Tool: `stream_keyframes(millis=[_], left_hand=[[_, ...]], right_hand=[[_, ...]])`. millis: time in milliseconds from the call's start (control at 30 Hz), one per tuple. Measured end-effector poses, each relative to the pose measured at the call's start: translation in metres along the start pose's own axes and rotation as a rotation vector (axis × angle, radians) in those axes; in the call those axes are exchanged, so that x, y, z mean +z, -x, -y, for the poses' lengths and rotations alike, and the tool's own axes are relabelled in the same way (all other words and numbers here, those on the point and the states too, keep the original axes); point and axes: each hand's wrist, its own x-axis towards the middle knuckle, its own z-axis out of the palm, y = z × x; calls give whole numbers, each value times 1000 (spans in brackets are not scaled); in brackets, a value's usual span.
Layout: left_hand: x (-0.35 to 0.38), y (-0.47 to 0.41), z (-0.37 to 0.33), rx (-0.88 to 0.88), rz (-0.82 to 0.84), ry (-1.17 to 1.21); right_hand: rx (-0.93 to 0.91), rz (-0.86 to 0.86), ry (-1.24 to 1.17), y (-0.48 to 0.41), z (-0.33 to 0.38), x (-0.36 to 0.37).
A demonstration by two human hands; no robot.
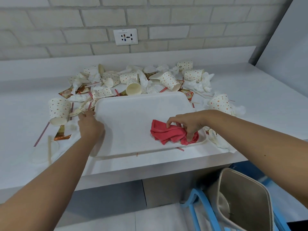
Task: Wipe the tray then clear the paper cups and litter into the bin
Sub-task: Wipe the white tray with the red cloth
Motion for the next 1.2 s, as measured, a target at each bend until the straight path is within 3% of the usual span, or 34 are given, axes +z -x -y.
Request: stream_keyframes(millis=[567,933,1200], left_hand=[[3,-24,19,-140,56,293],[2,-24,18,-123,51,336],[-3,-20,13,-70,17,327]], right_hand=[[-57,-109,100,-13,12,12],[-195,-184,51,-51,87,12],[-229,-381,-65,-77,145,30]])
